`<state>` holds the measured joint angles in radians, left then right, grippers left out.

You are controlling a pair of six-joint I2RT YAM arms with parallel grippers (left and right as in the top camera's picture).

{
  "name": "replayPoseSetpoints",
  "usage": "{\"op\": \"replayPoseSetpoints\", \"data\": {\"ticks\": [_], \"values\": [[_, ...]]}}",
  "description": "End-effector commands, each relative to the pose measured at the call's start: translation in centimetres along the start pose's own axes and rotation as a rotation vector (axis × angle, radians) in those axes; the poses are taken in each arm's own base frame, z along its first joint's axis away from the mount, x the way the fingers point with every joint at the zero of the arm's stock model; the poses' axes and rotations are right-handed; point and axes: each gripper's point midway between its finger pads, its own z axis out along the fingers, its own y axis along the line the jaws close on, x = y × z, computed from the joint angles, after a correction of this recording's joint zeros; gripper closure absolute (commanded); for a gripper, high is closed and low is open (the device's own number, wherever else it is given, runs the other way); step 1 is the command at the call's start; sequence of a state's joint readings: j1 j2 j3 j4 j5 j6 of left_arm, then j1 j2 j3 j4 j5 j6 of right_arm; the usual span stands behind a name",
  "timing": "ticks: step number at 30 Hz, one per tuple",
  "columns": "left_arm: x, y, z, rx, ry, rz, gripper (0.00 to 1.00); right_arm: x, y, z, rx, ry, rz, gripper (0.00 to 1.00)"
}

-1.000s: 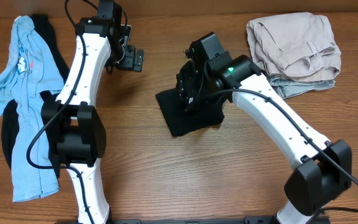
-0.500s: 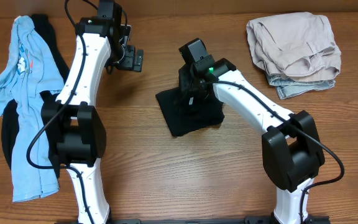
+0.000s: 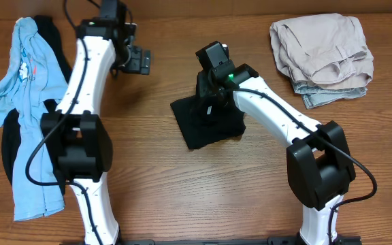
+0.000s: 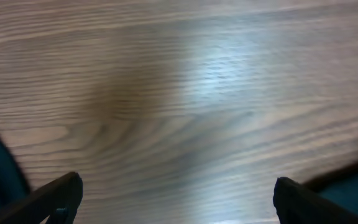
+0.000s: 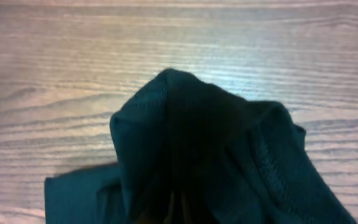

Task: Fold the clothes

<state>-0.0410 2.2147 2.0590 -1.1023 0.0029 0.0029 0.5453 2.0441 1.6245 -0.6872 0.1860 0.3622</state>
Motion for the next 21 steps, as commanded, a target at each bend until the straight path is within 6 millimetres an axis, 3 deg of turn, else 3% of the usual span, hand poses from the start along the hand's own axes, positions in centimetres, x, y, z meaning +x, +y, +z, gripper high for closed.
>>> {"op": "replayPoseSetpoints", "data": {"ticks": [1, 5, 8, 12, 13, 18, 19, 21], "values": [[-0.5, 5.0, -0.3, -0.037, -0.023, -0.105, 0.00, -1.0, 2.9, -3.4, -0.070, -0.042, -0.029, 0.96], [-0.3, 7.7, -0.4, -0.006, -0.031, -0.175, 0.00, -1.5, 6.4, -8.0, -0.178, -0.073, -0.069, 0.96], [-0.2, 9.1, -0.5, 0.032, -0.041, -0.216, 0.00, -0.4, 9.1, -9.7, -0.272, -0.051, -0.102, 0.96], [-0.4, 10.0, -0.7, 0.068, -0.063, -0.245, 0.00, 2.7, 12.0, -9.7, -0.376, 0.055, -0.130, 0.96], [-0.5, 10.2, -0.7, 0.069, -0.069, -0.248, 0.00, 4.3, 12.9, -9.0, -0.386, 0.106, -0.133, 0.96], [-1.0, 10.2, -0.7, 0.067, -0.088, -0.243, 0.00, 8.1, 14.8, -7.6, -0.387, 0.201, -0.190, 0.95], [-1.1, 10.2, -0.7, 0.067, -0.091, -0.242, 0.00, 8.7, 15.0, -7.5, -0.387, 0.220, -0.198, 0.88], [-1.2, 10.1, -0.7, 0.067, -0.096, -0.240, 0.00, 9.4, 15.0, -7.6, -0.382, 0.242, -0.207, 0.62]]}}
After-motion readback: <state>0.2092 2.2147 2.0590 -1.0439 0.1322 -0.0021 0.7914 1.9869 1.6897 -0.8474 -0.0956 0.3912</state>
